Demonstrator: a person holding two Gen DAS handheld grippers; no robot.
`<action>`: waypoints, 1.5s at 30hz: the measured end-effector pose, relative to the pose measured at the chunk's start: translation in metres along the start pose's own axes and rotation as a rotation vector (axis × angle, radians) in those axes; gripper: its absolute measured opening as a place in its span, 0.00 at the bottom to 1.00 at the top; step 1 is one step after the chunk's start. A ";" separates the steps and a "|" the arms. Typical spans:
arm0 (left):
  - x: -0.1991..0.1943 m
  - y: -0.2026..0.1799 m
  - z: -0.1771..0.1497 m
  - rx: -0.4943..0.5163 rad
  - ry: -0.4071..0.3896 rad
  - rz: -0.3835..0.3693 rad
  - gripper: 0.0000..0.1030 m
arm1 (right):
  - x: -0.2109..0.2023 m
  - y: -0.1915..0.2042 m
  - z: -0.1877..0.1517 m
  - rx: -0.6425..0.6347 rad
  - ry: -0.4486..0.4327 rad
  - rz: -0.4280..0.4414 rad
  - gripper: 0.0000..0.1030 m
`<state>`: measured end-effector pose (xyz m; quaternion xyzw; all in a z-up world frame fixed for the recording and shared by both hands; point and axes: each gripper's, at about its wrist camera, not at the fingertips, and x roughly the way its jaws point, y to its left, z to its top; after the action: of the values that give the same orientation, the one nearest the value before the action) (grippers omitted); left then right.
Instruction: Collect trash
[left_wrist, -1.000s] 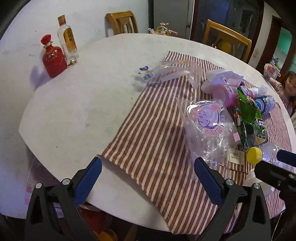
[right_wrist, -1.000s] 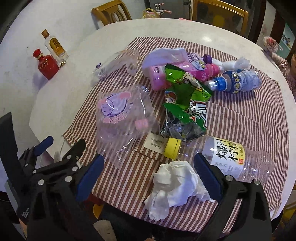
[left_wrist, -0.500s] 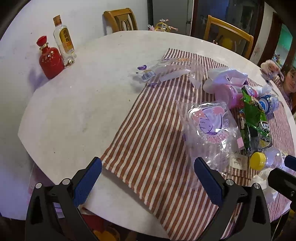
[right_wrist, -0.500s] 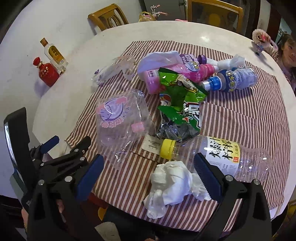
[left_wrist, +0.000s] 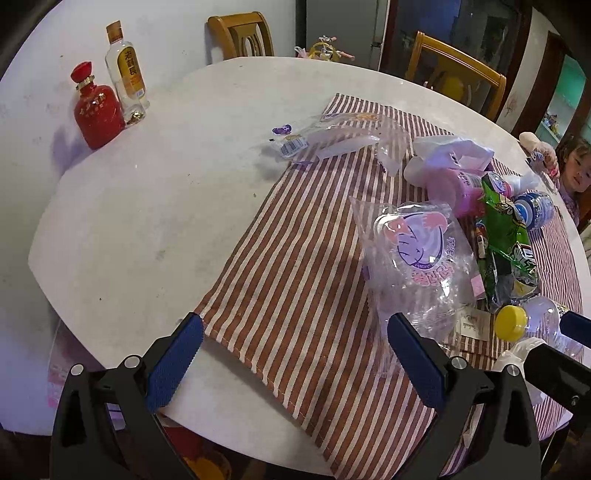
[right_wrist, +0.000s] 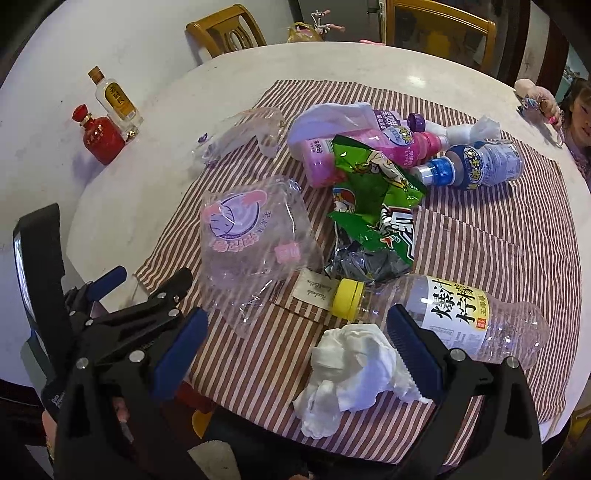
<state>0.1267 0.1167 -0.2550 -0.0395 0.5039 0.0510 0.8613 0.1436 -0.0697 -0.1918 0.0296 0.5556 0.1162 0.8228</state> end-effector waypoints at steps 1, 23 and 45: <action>0.000 0.000 0.000 0.000 0.000 -0.001 0.94 | 0.000 0.000 0.000 0.001 -0.001 -0.003 0.94; 0.008 -0.007 -0.005 0.011 0.031 -0.027 0.94 | 0.000 -0.002 0.000 0.009 -0.005 -0.007 0.94; 0.017 -0.009 -0.007 0.002 0.064 -0.043 0.94 | 0.001 -0.001 0.001 0.009 -0.005 -0.008 0.94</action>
<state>0.1297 0.1074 -0.2731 -0.0511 0.5305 0.0305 0.8456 0.1450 -0.0708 -0.1926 0.0314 0.5542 0.1102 0.8245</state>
